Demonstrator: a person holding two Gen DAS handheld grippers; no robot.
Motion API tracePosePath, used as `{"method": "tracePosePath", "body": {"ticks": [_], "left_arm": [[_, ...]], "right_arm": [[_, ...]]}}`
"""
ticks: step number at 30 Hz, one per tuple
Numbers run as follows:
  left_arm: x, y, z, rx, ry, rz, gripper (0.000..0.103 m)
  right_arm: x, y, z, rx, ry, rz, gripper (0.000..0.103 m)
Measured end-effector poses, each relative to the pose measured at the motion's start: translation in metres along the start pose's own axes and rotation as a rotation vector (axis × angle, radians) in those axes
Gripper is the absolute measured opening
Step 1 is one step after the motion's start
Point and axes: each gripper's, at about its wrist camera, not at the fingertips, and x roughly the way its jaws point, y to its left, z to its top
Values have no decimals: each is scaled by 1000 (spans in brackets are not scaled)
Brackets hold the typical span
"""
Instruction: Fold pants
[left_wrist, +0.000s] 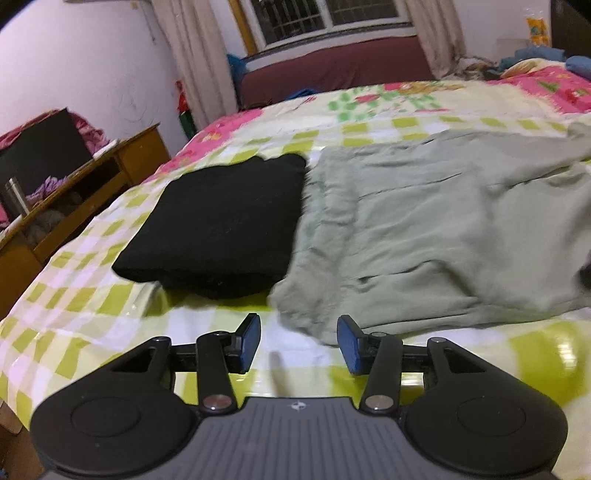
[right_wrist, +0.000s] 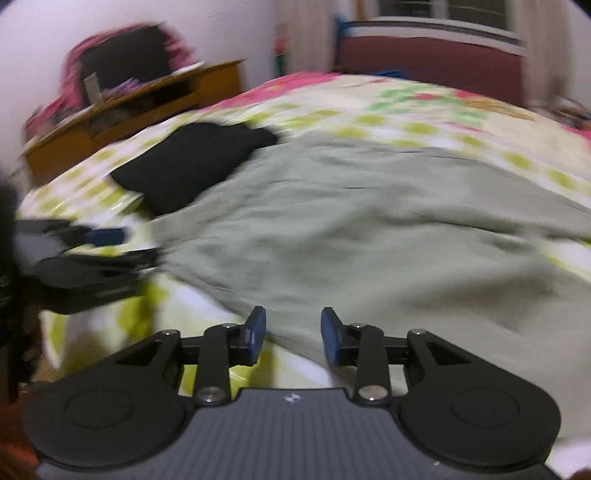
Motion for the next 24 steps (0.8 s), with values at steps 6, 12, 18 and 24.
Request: {"method": "tracePosePath", "body": {"ticks": [6,12,18,24], "left_arm": [[-22,-58,20,87,-77,-125,61],[-29,-143,50,182,-111,-302,62],[-35,-200,61,264,-116,-394,62],[-47,-219,62,302,-108,-419,62]], "right_arm": [[-66,-140,-33,171,-18,-465,41],[-99,-272,-51,492,-64,-673,56],[-83,-322,-38,700,-142,-553,71],[-52,-331,-38,610,-60,-653,46]]}}
